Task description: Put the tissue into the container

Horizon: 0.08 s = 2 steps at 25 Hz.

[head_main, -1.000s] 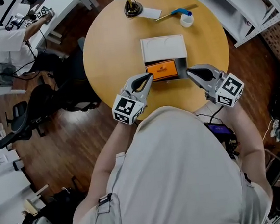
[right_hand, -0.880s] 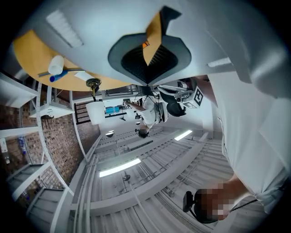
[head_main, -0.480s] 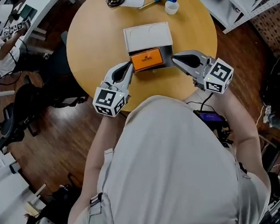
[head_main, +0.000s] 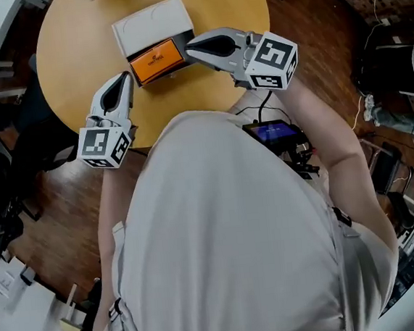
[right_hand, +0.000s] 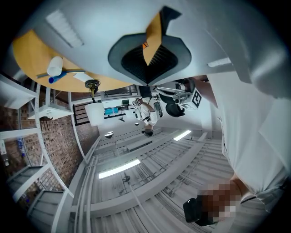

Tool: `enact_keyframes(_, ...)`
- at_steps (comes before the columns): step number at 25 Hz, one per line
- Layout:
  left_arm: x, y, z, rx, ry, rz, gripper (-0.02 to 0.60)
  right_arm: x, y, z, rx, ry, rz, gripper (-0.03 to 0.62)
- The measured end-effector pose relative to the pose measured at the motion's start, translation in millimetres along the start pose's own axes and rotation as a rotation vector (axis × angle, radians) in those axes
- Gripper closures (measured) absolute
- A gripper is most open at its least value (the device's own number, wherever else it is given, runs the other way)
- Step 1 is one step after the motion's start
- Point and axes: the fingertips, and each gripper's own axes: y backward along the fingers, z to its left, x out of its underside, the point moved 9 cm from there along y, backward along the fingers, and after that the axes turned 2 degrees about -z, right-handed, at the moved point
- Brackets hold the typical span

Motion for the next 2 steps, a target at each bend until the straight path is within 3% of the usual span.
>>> enact_keyframes(2, -0.4, 3.6, 2.8, -0.008, -0.01, 0.005, 0.581, 1.2, -5.3, 0.0, -0.007, 0.001, -0.007, 0.594)
